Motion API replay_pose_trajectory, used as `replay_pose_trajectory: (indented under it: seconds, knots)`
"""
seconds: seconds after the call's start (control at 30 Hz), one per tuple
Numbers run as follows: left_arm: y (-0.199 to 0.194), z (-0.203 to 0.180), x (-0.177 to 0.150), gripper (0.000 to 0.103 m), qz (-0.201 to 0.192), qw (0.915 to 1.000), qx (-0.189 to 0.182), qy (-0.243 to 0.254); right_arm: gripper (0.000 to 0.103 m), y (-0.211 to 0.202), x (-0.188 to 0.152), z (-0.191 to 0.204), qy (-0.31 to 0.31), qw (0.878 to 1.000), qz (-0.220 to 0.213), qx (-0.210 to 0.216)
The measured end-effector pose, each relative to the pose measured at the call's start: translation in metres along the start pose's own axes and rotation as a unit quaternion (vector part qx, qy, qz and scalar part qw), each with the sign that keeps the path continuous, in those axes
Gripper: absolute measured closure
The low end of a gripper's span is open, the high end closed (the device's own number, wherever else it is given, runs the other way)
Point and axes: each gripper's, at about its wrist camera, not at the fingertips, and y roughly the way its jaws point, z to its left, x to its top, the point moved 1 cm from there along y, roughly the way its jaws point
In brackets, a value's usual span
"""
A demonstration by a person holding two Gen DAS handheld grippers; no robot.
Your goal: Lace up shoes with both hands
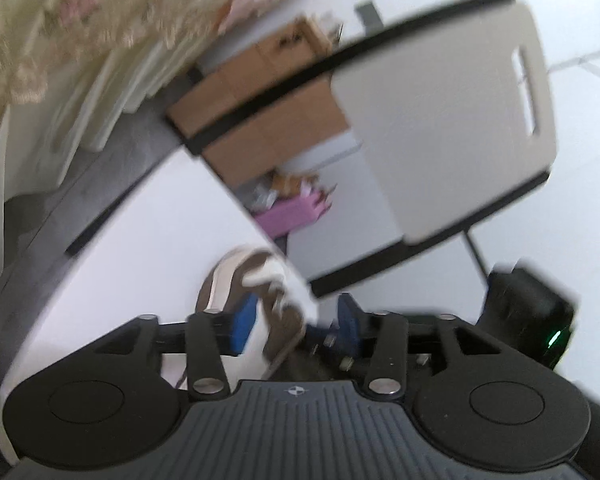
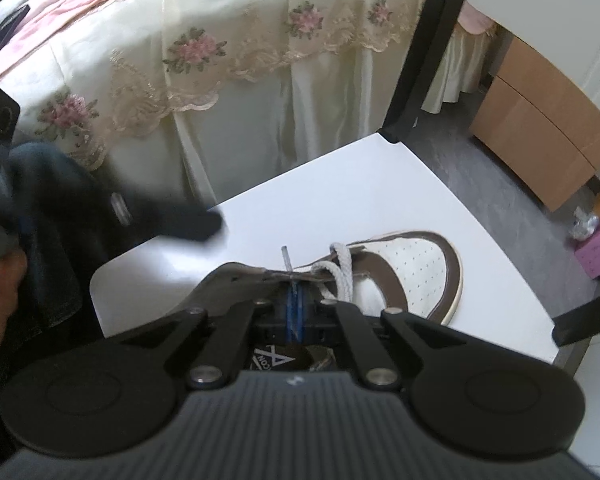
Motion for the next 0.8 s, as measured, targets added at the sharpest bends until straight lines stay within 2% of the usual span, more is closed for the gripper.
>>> replay_pose_trajectory:
  seconds: [0.1, 0.17, 0.23, 0.33, 0.4, 0.43, 0.53, 0.73, 0.8]
  knots:
    - [0.011, 0.013, 0.004, 0.055, 0.009, 0.9986, -0.016, -0.051, 0.099, 0.000, -0.002, 0.000, 0.010, 1.000, -0.007, 0.000]
    - [0.020, 0.020, 0.003, 0.055, 0.017, 0.9972, -0.015, -0.071, 0.099, 0.000, -0.003, 0.001, 0.014, 1.000, -0.009, -0.002]
    - [0.029, 0.025, 0.002, 0.059, 0.019, 0.9961, -0.013, -0.086, 0.099, 0.001, -0.003, 0.003, 0.014, 1.000, -0.011, -0.002]
    - [0.038, 0.033, 0.003, 0.073, 0.022, 0.9935, -0.022, -0.110, 0.099, 0.001, -0.002, 0.003, 0.017, 1.000, -0.012, -0.002]
    - [0.042, 0.035, 0.003, 0.092, 0.026, 0.9925, -0.026, -0.116, 0.099, 0.001, -0.002, 0.003, 0.021, 1.000, -0.012, -0.002]
    - [0.043, 0.034, 0.003, 0.094, 0.028, 0.9926, -0.027, -0.115, 0.099, 0.001, -0.002, 0.003, 0.023, 1.000, -0.012, -0.002]
    - [0.043, 0.031, 0.000, 0.100, 0.033, 0.9936, -0.026, -0.104, 0.099, 0.001, -0.002, 0.002, 0.032, 0.999, -0.011, -0.003]
    - [0.043, 0.029, -0.002, 0.101, 0.031, 0.9946, -0.018, -0.097, 0.098, -0.010, 0.002, 0.007, 0.022, 1.000, 0.001, -0.010]
    - [0.043, 0.029, -0.002, 0.101, 0.032, 0.9947, -0.017, -0.097, 0.081, -0.020, 0.007, 0.009, 0.011, 1.000, 0.005, -0.004]
